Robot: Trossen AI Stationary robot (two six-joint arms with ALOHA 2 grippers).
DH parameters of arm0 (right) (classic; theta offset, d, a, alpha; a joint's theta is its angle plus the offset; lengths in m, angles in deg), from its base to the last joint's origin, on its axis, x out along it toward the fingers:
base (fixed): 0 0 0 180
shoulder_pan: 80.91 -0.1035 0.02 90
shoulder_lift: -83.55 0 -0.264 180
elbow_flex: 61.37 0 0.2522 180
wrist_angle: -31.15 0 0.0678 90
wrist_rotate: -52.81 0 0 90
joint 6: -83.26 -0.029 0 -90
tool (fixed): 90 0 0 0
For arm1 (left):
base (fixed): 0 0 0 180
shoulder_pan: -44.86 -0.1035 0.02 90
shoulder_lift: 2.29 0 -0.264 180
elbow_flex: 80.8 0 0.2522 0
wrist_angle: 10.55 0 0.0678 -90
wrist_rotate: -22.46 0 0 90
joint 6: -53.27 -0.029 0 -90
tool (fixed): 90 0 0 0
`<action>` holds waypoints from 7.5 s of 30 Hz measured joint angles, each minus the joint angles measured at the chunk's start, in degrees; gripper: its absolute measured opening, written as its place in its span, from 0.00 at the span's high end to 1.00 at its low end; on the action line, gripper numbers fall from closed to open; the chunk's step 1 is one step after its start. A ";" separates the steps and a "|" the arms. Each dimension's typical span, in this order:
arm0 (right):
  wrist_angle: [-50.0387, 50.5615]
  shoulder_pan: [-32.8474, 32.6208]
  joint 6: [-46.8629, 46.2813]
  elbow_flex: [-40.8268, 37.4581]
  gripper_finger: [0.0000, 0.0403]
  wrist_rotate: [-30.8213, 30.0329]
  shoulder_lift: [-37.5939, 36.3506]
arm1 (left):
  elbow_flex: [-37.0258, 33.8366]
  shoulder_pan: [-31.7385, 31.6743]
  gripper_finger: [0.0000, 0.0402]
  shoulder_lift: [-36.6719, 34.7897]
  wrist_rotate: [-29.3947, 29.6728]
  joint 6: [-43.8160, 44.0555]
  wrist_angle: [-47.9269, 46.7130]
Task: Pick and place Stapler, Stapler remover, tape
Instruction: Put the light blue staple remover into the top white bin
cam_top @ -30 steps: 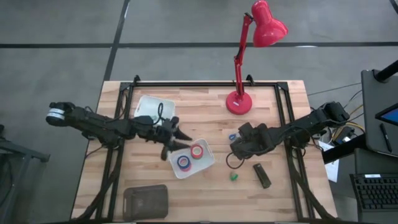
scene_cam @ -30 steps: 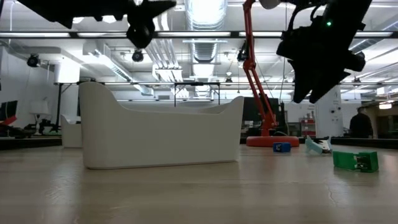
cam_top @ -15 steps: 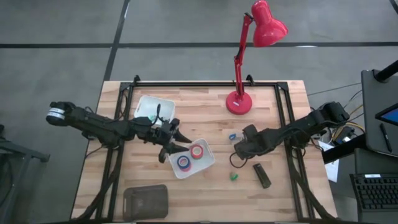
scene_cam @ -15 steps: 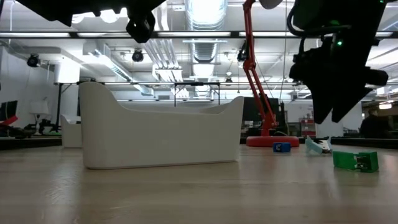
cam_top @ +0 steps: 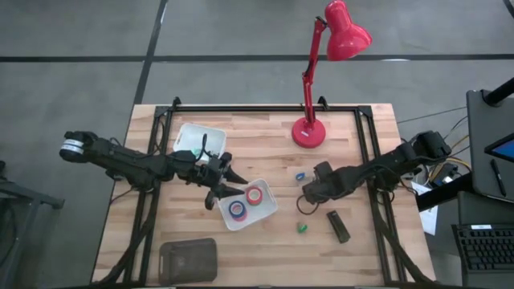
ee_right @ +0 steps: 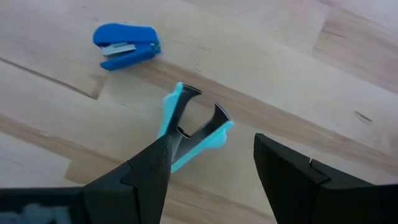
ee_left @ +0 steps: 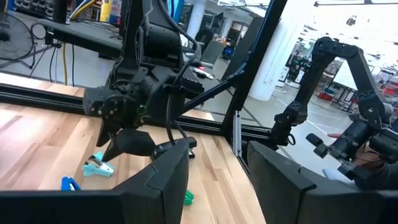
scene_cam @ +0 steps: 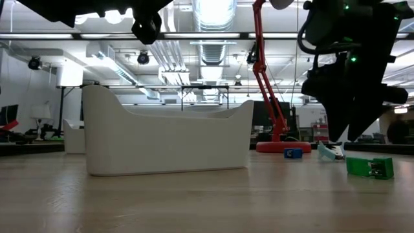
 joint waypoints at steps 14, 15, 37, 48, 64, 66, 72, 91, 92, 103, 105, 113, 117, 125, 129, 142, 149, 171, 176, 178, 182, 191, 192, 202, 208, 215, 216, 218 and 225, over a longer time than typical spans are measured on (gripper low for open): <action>-4.55 0.62 1.04 -2.32 0.48 1.89 0.02 | 0.00 0.00 0.58 0.00 0.00 -0.09 0.31; -4.67 0.79 1.06 -2.45 0.49 1.98 0.02 | 0.00 0.00 0.58 0.00 0.00 0.05 0.32; -5.73 2.42 5.49 -3.06 0.82 1.68 0.04 | 0.00 0.00 0.58 0.00 0.02 -0.76 0.35; -5.97 3.19 9.07 -3.02 0.97 0.94 0.02 | -0.02 0.00 0.58 0.00 0.02 -0.76 0.33; -5.99 3.22 15.62 0.73 0.98 -1.14 -0.07 | -1.16 -0.02 0.58 0.36 4.97 -5.61 -2.64; -6.01 2.87 16.75 1.86 0.98 -2.12 -0.07 | -1.16 0.00 0.58 0.98 5.02 -7.58 -2.25; -6.14 0.96 19.45 5.02 0.98 -5.09 -0.07 | -1.08 0.07 0.58 4.51 5.03 -10.53 -1.06; -6.18 -10.37 28.04 18.35 0.98 -17.45 -0.07 | 7.24 0.58 0.58 18.92 5.20 -15.07 -1.33; -6.14 -11.17 28.38 19.13 0.98 -18.25 -0.07 | 7.60 0.82 0.58 19.52 5.21 -15.54 -1.40; -8.87 -14.69 31.92 22.54 0.98 -21.79 0.59 | 15.18 3.53 0.58 27.49 6.90 -15.53 -3.61; -9.12 -14.69 32.18 22.40 0.98 -21.79 0.68 | 17.19 3.61 0.58 28.87 7.86 -15.33 -6.32; -10.30 -14.69 33.56 22.26 0.98 -21.20 0.68 | 21.54 3.58 0.58 31.39 12.52 -10.77 -11.99; -10.39 -14.68 33.76 21.91 0.98 -20.96 0.68 | 21.70 3.68 0.58 30.68 12.57 -9.73 -12.27; -12.19 -14.65 34.45 21.62 0.98 -20.97 0.68 | 21.70 3.97 0.58 30.25 12.60 -9.77 -11.86; -12.46 -14.65 34.69 21.47 0.98 -20.98 0.68 | 21.70 4.09 0.58 30.25 12.65 -9.38 -10.83; -13.53 -14.14 34.51 21.05 0.98 -21.00 0.68 | 21.68 4.26 0.67 30.27 12.94 -7.89 -9.60; -14.39 -13.99 34.71 20.94 0.98 -21.02 0.68 | 21.59 4.28 0.71 30.27 13.30 -7.85 -9.33; -17.87 -13.33 37.00 19.55 0.98 -20.56 0.68 | 21.53 4.32 0.98 30.27 13.26 -8.52 -9.09; -18.08 -13.03 37.00 19.21 0.98 -20.56 0.68 | 21.51 4.33 0.98 30.27 13.30 -9.45 -9.15; -18.13 -13.01 37.03 19.07 0.98 -20.63 0.68 | 21.49 4.33 0.98 30.27 13.33 -9.76 -9.17; -18.77 -13.01 37.03 18.64 0.98 -21.02 0.68 | 21.46 4.33 0.99 30.29 13.35 -9.75 -9.20; -19.56 -13.03 37.11 18.27 0.90 -20.63 0.66 | 21.44 4.33 0.99 30.29 13.14 -8.90 -9.09; -19.58 -13.03 37.13 18.27 0.87 -20.63 0.66 | 21.44 4.33 0.99 30.29 13.15 -8.90 -9.10; -20.44 -13.03 41.05 19.38 0.59 -21.36 0.63 | 21.44 4.33 0.99 30.29 13.47 -8.92 -9.13; -20.54 -14.93 44.78 21.22 0.50 -25.65 0.52 | 20.88 4.32 0.99 30.14 17.43 -8.62 -10.60; -20.26 -17.94 46.80 21.51 0.49 -32.94 -0.09 | 19.07 4.11 0.99 24.92 25.05 -8.23 -16.58; -20.31 -18.11 46.81 21.51 0.49 -33.19 -0.09 | 18.76 4.13 0.99 23.53 26.61 -8.20 -18.71; -20.28 -18.19 46.83 21.51 0.49 -33.22 -0.11 | 18.08 4.13 0.99 20.71 30.18 -6.53 -23.44; -19.95 -18.14 46.77 21.44 0.50 -33.20 0.07 | 11.46 4.13 0.99 8.26 42.25 -3.35 -31.61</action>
